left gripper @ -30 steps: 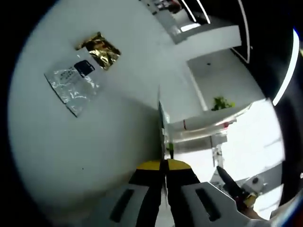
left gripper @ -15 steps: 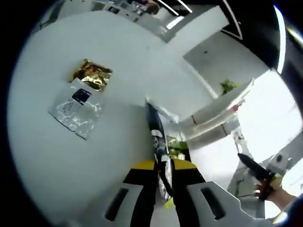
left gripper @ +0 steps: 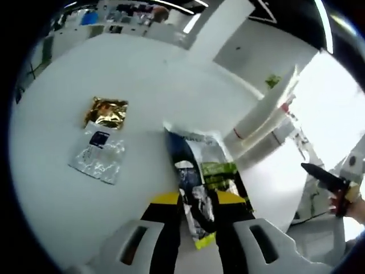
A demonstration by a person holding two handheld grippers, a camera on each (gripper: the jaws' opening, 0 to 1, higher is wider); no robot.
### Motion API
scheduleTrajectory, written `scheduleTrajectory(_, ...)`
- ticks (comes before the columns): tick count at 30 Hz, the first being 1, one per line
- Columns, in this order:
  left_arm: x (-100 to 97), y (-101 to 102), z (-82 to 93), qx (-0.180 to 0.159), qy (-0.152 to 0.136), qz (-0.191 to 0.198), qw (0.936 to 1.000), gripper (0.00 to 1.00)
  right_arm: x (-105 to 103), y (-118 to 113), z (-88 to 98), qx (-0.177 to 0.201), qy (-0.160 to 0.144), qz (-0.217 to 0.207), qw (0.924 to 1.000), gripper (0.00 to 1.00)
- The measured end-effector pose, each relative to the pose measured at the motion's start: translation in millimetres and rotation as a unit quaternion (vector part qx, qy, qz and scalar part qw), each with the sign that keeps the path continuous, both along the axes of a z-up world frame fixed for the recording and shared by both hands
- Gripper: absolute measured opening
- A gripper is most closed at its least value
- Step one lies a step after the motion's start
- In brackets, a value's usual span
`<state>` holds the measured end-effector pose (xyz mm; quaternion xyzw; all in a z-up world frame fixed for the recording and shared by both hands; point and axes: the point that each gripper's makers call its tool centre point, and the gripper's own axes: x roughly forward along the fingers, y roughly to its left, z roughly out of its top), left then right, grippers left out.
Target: Arrange the skincare products in the storage area until every visible bottle or jar stands upright without overlapping.
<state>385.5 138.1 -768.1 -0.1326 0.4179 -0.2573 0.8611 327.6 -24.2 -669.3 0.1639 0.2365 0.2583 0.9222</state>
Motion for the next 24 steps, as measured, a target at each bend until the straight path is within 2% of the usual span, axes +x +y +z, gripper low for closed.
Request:
scheduleTrajectory(4, 4.7, 1.5, 0.9, 0.040, -0.032, -0.033, 0.9981, 0.30, 0.2, -0.4, -0.1, 0.001, 0.000, -0.001, 1.0000, 0.99)
scheduleTrajectory(7, 6.9, -3.6, 2.0, 0.072, -0.064, -0.082, 0.9920, 0.34, 0.4, -0.6, -0.2, 0.001, 0.000, -0.001, 1.0000, 0.99)
scheduleTrajectory(9, 8.7, -7.5, 1.4, 0.102, -0.090, -0.123, 0.9831, 0.39, 0.5, -0.8, -0.2, 0.002, -0.001, -0.002, 1.0000, 0.99)
scheduleTrajectory(11, 9.4, -14.8, 1.6, 0.127, -0.117, -0.170, 0.9702, 0.43, 0.5, -1.3, -0.3, 0.002, 0.000, -0.003, 1.0000, 0.99)
scheduleTrajectory(15, 11.2, -27.5, 1.0, 0.150, -0.151, -0.236, 0.9483, 0.50, 0.8, -2.4, -0.2, 0.004, -0.001, -0.005, 1.0000, 0.99)
scheduleTrajectory(20, 14.3, -32.5, -3.5, 0.157, -0.148, -0.258, 0.9417, 0.59, 0.6, -2.7, -0.2, 0.004, 0.000, -0.006, 1.0000, 0.99)
scheduleTrajectory(24, 13.4, -34.5, -7.9, 0.154, -0.136, -0.268, 0.9413, 0.65, 0.9, -3.5, -0.6, 0.005, 0.000, -0.008, 1.0000, 0.99)
